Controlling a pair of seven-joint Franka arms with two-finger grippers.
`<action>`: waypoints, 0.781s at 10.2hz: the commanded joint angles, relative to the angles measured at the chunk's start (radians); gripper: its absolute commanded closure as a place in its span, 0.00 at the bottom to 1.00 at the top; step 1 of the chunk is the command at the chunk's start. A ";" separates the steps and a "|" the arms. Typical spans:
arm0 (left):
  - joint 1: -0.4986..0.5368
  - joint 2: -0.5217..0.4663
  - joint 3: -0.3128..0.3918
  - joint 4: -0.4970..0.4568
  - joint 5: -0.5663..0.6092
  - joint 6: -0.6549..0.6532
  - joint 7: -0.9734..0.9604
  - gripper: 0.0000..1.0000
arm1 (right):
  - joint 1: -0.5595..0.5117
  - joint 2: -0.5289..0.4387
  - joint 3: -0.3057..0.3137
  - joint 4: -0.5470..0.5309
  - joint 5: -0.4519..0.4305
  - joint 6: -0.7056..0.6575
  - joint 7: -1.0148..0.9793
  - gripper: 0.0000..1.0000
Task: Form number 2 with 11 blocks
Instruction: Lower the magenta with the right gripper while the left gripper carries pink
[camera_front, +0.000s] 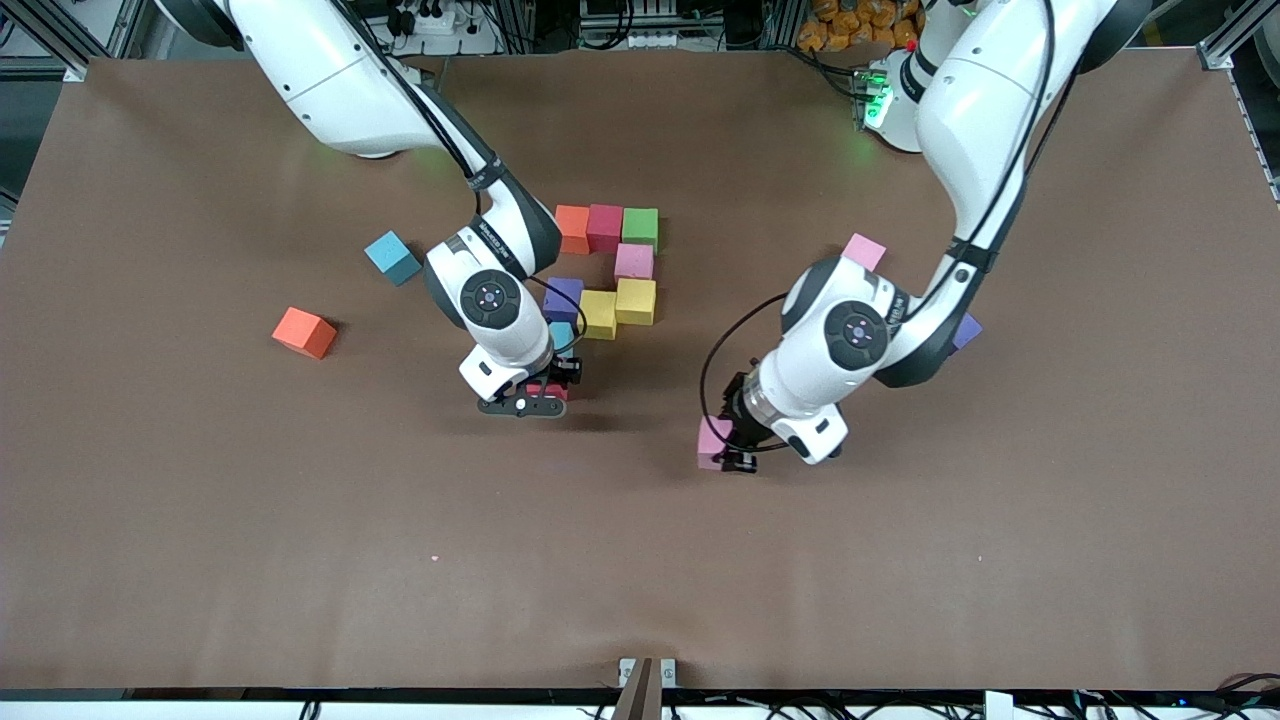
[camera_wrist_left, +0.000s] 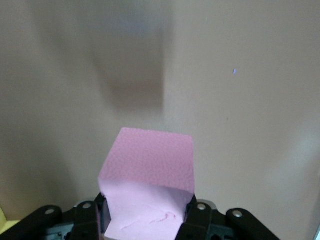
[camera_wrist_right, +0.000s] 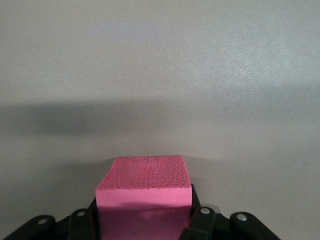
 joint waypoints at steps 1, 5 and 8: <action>-0.034 0.013 0.013 0.017 -0.021 0.021 -0.022 0.79 | 0.013 -0.019 -0.010 -0.013 -0.002 -0.004 0.026 0.01; -0.076 0.030 0.016 0.014 -0.012 0.021 -0.025 0.79 | 0.004 -0.033 -0.011 0.005 0.004 -0.010 0.019 0.00; -0.121 0.054 0.024 0.014 -0.010 0.023 -0.025 0.79 | -0.007 -0.103 -0.011 0.010 0.005 -0.054 0.011 0.00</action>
